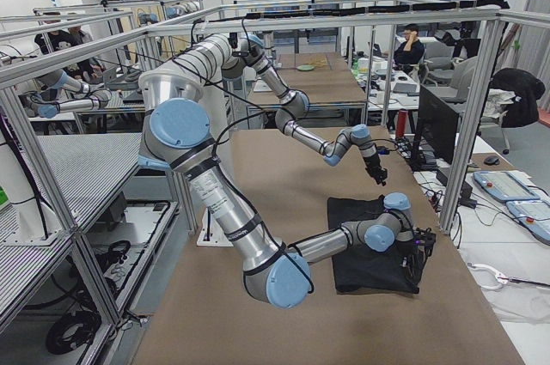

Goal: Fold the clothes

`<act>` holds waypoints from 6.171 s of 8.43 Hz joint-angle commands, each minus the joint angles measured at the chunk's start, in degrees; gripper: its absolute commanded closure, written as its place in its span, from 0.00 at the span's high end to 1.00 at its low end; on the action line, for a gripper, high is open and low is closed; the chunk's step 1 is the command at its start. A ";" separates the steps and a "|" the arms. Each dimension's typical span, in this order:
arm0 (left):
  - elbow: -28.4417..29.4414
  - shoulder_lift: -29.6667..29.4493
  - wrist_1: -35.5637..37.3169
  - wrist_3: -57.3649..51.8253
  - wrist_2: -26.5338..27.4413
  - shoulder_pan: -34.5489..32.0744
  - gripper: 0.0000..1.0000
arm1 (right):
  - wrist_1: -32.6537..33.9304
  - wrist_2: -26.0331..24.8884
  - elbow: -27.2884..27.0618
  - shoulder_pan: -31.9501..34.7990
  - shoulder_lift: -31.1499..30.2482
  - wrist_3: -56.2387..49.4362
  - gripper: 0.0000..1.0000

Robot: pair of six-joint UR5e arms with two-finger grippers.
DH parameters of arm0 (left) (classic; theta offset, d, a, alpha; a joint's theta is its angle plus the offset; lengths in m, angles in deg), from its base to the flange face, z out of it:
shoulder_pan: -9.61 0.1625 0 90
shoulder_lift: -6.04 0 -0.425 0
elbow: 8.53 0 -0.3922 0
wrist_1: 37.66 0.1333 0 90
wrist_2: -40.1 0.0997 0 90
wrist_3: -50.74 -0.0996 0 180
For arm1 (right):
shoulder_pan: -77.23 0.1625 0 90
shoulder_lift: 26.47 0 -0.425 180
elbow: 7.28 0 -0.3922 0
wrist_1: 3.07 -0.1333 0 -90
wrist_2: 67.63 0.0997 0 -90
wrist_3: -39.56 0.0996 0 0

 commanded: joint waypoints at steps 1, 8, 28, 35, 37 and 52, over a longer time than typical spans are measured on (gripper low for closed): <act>-0.22 0.11 -0.09 -0.14 0.09 -0.26 0.61 | -0.16 0.51 -11.49 -1.41 -8.61 0.91 0.65; -0.57 -0.07 -0.09 0.21 0.17 -0.08 0.63 | -21.29 -0.01 -19.95 -14.17 -28.00 16.54 0.66; -2.77 -0.50 0.26 3.64 2.11 0.88 0.63 | -23.72 25.26 -51.52 -28.56 -39.78 47.03 0.00; -13.55 4.48 1.49 6.61 1.76 4.83 0.79 | -26.18 32.24 -52.69 -27.20 -39.43 46.27 0.95; -22.93 13.33 1.49 7.85 2.46 9.74 0.79 | -26.09 29.88 -49.55 -20.09 -38.02 40.61 0.95; -32.22 24.10 0.88 7.99 6.71 16.99 0.00 | -23.81 17.66 -44.25 -17.95 -36.00 29.57 0.95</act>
